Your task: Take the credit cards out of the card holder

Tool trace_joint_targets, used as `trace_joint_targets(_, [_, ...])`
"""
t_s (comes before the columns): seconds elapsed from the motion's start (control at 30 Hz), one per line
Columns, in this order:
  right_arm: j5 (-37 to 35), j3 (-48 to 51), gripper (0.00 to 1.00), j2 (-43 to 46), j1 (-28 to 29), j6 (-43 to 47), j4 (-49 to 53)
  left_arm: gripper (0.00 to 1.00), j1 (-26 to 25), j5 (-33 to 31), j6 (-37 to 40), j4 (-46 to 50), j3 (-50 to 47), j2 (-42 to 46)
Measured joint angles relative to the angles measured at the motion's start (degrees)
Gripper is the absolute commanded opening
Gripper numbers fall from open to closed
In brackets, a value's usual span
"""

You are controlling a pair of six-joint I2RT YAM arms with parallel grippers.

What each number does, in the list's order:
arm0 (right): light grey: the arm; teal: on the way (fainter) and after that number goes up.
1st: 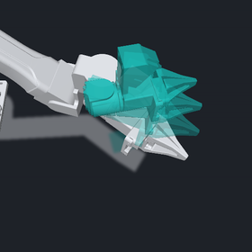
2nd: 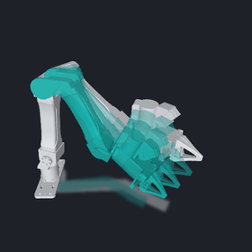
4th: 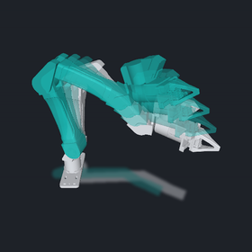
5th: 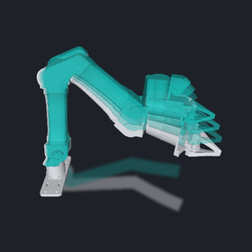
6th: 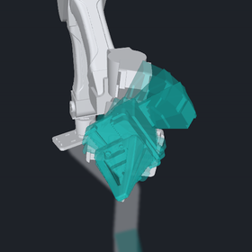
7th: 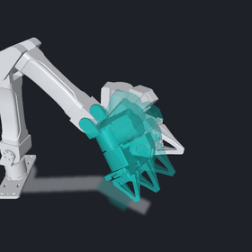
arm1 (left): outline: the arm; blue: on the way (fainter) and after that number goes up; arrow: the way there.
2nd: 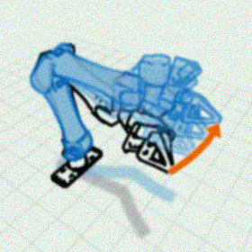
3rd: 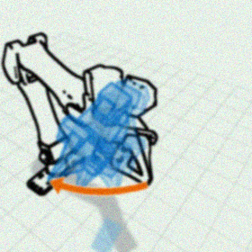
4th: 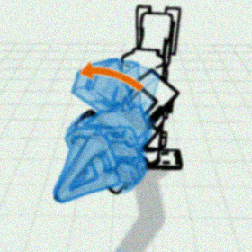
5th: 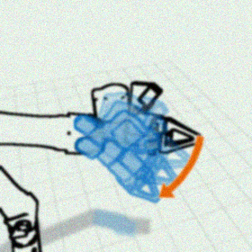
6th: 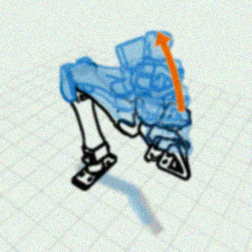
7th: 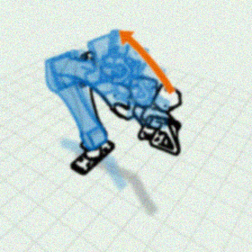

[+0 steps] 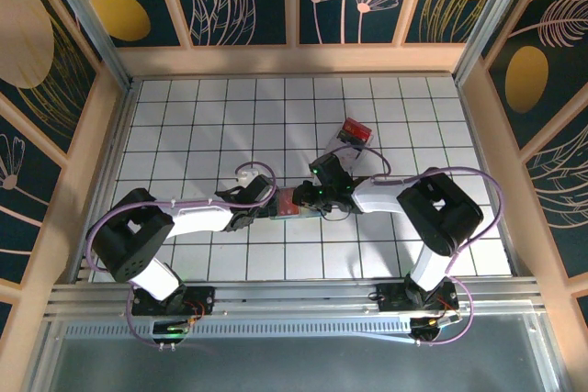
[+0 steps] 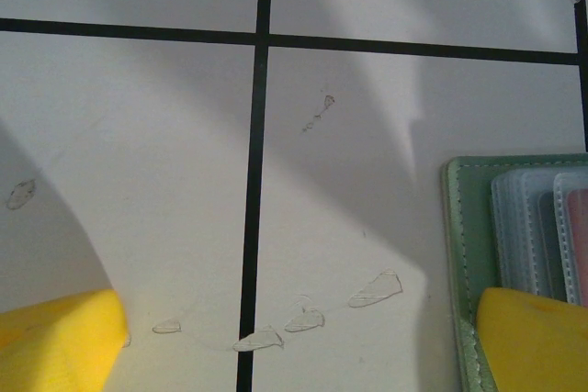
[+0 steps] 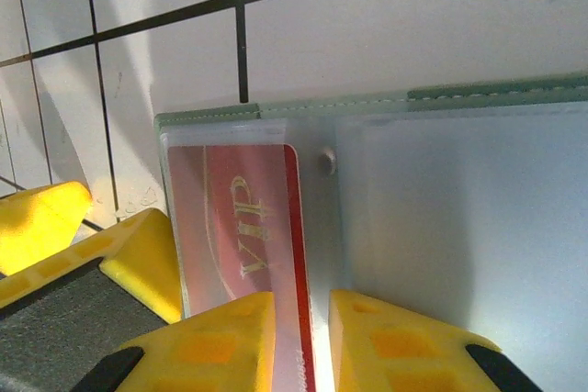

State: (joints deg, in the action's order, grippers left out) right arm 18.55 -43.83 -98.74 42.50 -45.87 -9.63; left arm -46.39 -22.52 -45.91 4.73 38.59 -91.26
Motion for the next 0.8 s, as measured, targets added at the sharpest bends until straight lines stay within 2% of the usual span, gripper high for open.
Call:
trace_joint_targets(0.23, [1.5, -0.1, 0.22, -0.5, -0.1, -1.0, -1.2, 0.99, 0.0, -0.2, 0.0, 0.0, 0.1, -0.2])
trace_joint_targets(0.37, [3.5, 1.2, 0.18, -0.5, -0.6, -1.2, -4.2, 0.99, 0.0, -0.4, 0.0, 0.0, 0.2, -0.4])
trace_joint_targets(0.6, [8.7, 4.7, 0.18, -0.5, -1.7, -2.6, -12.0, 0.99, 0.3, -0.7, 0.0, 0.0, 0.4, -0.7])
trace_joint_targets(0.8, [13.4, 8.8, 0.19, -2.1, -2.7, -8.0, -24.3, 0.99, 1.0, -1.2, 0.2, -0.2, 0.4, -0.8])
